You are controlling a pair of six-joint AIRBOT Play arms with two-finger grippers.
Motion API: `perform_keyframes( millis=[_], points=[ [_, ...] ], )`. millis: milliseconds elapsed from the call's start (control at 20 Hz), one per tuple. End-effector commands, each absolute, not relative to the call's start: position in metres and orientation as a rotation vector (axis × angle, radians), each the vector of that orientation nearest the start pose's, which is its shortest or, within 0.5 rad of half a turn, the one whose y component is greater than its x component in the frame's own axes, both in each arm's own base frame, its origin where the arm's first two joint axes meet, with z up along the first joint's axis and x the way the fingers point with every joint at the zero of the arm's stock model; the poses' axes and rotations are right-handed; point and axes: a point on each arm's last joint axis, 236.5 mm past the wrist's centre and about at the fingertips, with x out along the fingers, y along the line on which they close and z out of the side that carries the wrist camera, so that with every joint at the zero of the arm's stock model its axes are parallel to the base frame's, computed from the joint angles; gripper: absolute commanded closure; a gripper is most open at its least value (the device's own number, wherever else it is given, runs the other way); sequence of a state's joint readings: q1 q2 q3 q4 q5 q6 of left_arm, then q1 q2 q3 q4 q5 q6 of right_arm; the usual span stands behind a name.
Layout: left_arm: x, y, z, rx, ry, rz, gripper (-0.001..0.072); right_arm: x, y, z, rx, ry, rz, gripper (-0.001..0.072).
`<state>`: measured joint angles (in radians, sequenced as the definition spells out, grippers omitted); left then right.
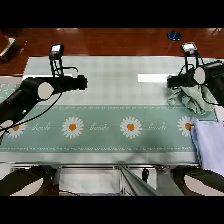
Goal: Fold the shirts.
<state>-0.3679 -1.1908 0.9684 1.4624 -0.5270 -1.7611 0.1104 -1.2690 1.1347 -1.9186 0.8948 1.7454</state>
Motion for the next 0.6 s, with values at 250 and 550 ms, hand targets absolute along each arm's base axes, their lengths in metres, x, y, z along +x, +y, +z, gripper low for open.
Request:
perform_keyframes(
  millis=[250, 550],
  points=[
    [0.437, -0.18, 0.031, -0.159, 0.778, -0.286, 0.02, 0.439, -0.203, -0.01, -0.001, 0.952, -0.554, 0.0304],
    [0.437, -0.181, 0.01, -0.156, 0.825, -0.277, 0.02, 0.426, -0.216, -0.093, 0.157, 1.117, -0.526, 0.0304]
  ],
)
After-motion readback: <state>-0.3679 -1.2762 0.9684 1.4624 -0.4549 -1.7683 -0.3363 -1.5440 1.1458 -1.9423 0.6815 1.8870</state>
